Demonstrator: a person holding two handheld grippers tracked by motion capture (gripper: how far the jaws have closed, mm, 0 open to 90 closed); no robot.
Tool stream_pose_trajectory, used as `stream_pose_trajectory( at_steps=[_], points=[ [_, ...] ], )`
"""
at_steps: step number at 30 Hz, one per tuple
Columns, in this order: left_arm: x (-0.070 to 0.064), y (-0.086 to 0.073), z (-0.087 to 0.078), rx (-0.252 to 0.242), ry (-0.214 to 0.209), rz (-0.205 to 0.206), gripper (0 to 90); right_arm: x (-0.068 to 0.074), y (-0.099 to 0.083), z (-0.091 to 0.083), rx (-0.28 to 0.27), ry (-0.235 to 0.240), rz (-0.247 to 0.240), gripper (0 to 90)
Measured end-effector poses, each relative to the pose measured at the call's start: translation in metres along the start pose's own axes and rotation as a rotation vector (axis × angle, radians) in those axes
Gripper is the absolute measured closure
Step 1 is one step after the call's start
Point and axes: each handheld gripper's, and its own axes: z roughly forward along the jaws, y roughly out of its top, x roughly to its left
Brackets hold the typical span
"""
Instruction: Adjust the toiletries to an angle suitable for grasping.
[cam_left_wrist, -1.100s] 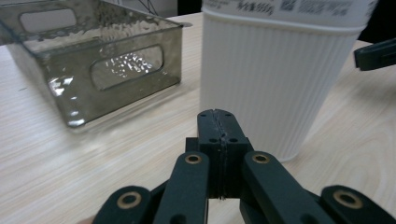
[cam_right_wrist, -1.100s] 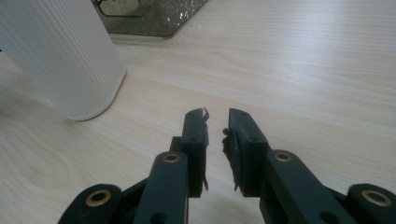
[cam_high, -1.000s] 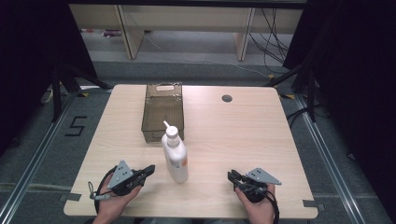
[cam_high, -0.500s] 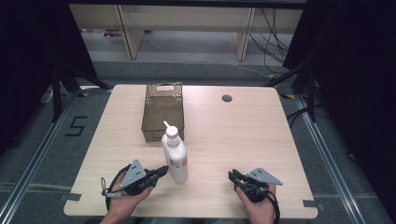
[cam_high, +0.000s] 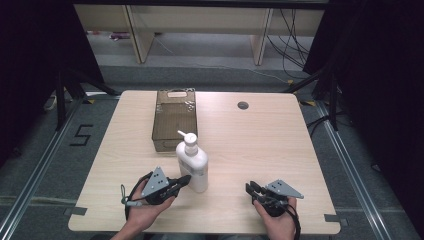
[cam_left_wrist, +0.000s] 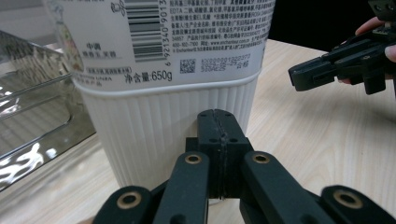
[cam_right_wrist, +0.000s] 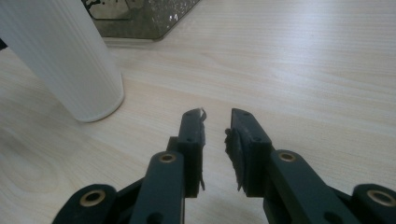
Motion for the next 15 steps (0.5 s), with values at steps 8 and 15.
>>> stream_pose_trajectory(
  at_steps=[8, 15],
  points=[
    [-0.002, 0.01, 0.017, -0.015, -0.014, 0.016, 89.5, -0.003, -0.001, 0.0, 0.005, -0.015, 0.007, 73.2],
    [-0.005, 0.015, 0.024, -0.012, -0.005, 0.029, 89.3, -0.005, -0.001, 0.0, 0.0, -0.014, 0.007, 71.9]
  ],
)
